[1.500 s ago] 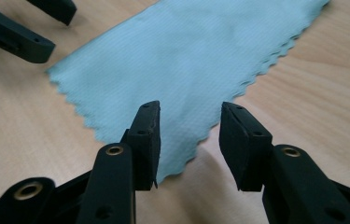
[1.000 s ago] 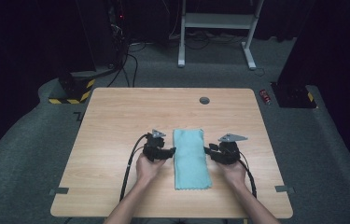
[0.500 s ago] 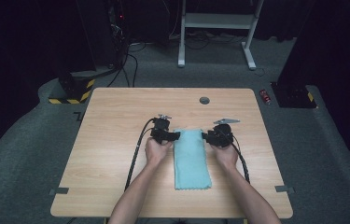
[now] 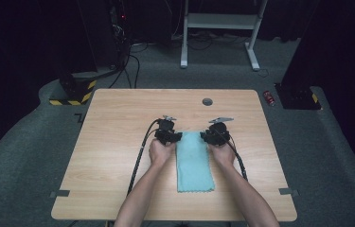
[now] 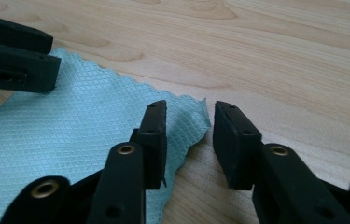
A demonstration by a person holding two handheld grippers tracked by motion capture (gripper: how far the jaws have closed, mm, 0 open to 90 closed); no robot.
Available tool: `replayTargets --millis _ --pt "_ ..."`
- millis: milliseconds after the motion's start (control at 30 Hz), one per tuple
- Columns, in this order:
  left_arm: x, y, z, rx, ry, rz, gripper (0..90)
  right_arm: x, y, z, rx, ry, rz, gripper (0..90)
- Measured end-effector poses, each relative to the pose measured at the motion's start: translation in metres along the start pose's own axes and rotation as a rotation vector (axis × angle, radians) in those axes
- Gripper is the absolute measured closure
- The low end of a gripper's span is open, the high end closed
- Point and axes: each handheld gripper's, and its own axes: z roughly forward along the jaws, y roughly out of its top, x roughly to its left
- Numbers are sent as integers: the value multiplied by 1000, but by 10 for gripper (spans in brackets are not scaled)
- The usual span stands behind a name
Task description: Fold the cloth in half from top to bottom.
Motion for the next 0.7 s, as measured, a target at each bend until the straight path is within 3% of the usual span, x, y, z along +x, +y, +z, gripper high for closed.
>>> replayTargets --millis 100,200,333,533,700 --pt "-4 4 1 26 8 42 684 5 6 3 33 -3 -28 757" --pt "-5 5 3 31 1 48 756 9 7 5 39 3 -47 857" --pt "-3 6 4 36 -31 36 871 10 7 5 43 3 -59 891" --pt "0 9 -3 8 -73 21 889 7 10 -5 12 26 -60 896" --pt "-1 19 -11 -20 -86 56 891 7 14 -16 -20 28 -71 897"
